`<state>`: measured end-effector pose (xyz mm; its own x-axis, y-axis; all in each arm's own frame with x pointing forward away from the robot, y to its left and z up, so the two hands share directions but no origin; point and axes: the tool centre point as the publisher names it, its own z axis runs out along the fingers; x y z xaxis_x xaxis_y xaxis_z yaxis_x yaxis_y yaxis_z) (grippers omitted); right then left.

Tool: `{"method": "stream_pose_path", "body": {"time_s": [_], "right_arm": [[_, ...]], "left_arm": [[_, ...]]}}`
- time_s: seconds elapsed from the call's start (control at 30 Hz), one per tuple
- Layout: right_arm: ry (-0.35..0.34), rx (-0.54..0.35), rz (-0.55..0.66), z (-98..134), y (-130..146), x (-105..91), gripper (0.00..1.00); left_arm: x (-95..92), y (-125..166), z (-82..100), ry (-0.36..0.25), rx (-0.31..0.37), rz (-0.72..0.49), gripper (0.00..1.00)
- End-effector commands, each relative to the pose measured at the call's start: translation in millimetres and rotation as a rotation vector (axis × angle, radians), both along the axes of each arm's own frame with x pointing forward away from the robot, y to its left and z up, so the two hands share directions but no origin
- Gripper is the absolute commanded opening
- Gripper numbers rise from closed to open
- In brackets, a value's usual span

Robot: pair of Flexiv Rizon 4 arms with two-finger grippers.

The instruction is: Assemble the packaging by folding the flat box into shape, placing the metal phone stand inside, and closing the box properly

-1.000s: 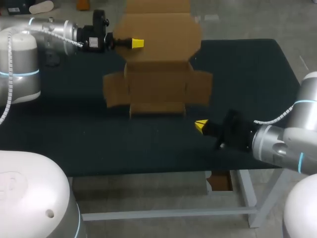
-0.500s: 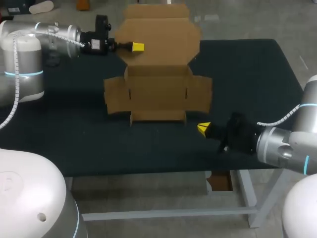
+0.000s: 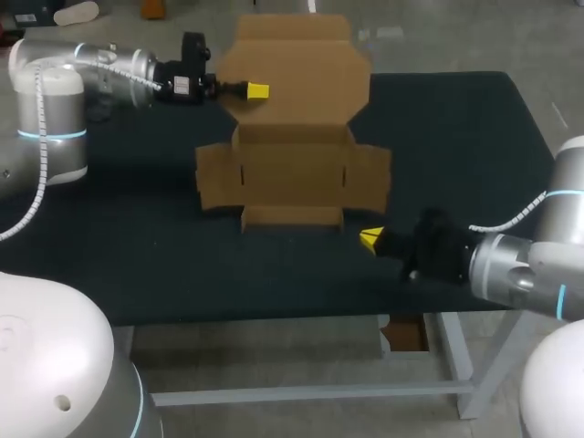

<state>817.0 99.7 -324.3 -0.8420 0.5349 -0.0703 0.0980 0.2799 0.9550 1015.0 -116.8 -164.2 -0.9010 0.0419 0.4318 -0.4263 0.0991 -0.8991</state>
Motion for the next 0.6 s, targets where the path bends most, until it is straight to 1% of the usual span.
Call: {"method": "stream_pose_path", "body": {"time_s": [0.03,0.07,0.1,0.17,0.37,0.6], "right_arm": [[0.008,-0.005,0.006,-4,5,4.2,0.0],[0.011,-0.005,0.007,-5,6,4.6,0.0],[0.013,-0.004,0.008,-6,7,5.2,0.0],[0.021,-0.002,0.007,-8,10,6.7,0.0],[0.043,-0.002,-0.009,-19,22,13.2,0.0],[0.077,0.008,-0.02,-29,39,19.4,0.0]], "left_arm": [[-4.5,0,-2.3,-0.037,0.012,0.012,0.0],[-6.6,-1,-2.3,-0.061,0.019,0.022,0.0],[-8.3,-1,-2.5,-0.064,0.013,0.017,0.0],[-12.1,-2,-2.9,-0.103,0.029,0.035,0.0],[-21.0,-3,-4.2,-0.159,0.042,0.051,0.0],[-27.6,-1,-6.6,-0.183,0.049,0.048,0.0]]}}
